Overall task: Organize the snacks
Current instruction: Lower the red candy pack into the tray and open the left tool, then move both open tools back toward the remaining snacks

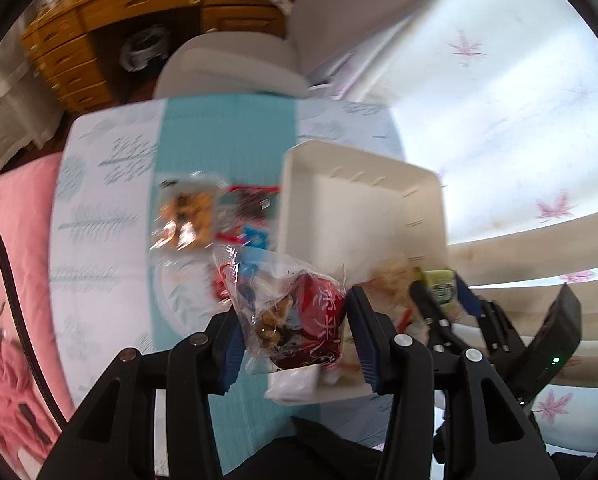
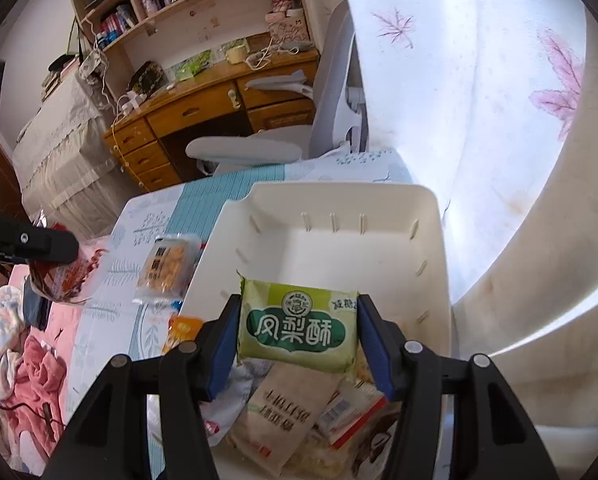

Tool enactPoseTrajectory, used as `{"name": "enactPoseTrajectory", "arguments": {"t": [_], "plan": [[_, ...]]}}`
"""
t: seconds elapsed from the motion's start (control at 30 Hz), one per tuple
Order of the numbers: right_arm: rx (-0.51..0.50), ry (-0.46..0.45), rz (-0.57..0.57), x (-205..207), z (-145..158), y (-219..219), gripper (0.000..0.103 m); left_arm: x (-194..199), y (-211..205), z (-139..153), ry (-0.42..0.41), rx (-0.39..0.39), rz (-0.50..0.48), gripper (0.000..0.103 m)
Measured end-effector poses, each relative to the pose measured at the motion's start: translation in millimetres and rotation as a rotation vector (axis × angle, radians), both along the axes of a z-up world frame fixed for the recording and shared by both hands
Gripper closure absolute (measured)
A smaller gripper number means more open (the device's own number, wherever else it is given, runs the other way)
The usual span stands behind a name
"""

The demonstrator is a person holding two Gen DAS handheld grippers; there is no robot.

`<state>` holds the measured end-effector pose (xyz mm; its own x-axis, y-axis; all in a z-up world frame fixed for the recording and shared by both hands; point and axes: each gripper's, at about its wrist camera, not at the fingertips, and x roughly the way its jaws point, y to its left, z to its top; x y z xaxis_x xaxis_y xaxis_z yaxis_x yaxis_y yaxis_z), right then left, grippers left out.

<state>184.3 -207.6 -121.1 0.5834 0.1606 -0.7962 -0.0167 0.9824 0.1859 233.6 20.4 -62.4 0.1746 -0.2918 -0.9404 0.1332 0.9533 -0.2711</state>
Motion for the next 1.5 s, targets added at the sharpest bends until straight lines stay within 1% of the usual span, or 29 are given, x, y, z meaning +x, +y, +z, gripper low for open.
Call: {"name": "enactPoseTrajectory", "arguments": {"t": [0.2, 0.33, 0.43, 0.53, 0.6, 0.73, 0.8, 0.83, 0.9, 0.97, 1.0, 1.23, 1.5], "plan": [[0.002, -0.027, -0.018, 8, -1, -16, 0.046, 18, -34, -8, -0.005, -0.043, -0.054, 0.057], [0.001, -0.019, -0.036, 11, -3, -25, 0.046, 25, -52, -17, 0.003, -0.077, -0.084, 0.056], [0.006, -0.008, -0.039, 11, -5, -29, 0.046, 25, -60, -22, 0.012, -0.084, -0.097, 0.055], [0.010, -0.004, -0.034, 10, -6, -30, 0.044, 27, -63, -25, 0.014, -0.083, -0.099, 0.047], [0.017, 0.003, -0.035, 9, -6, -30, 0.044, 28, -62, -25, 0.014, -0.076, -0.089, 0.034], [0.033, 0.026, -0.046, 10, -7, -30, 0.042, 28, -57, -21, 0.005, -0.095, -0.073, 0.032], [0.041, 0.036, -0.048, 11, -7, -29, 0.042, 27, -55, -17, -0.007, -0.093, -0.072, 0.027], [0.043, 0.034, -0.049, 10, -6, -28, 0.042, 26, -53, -14, -0.013, -0.095, -0.072, 0.027], [0.040, 0.028, -0.046, 9, -3, -25, 0.039, 24, -51, -10, -0.020, -0.105, -0.073, 0.027], [0.029, 0.021, -0.047, 8, 1, -22, 0.029, 21, -48, -6, -0.023, -0.114, -0.073, 0.026], [0.028, 0.016, -0.048, 7, 3, -20, 0.028, 19, -46, -3, -0.029, -0.118, -0.074, 0.026], [0.022, 0.011, -0.036, 1, 13, -4, 0.027, 5, -29, 8, -0.051, -0.134, -0.070, 0.026], [0.032, 0.024, -0.018, -9, 24, 23, 0.027, -17, 11, 16, -0.063, -0.148, -0.020, 0.026]]}}
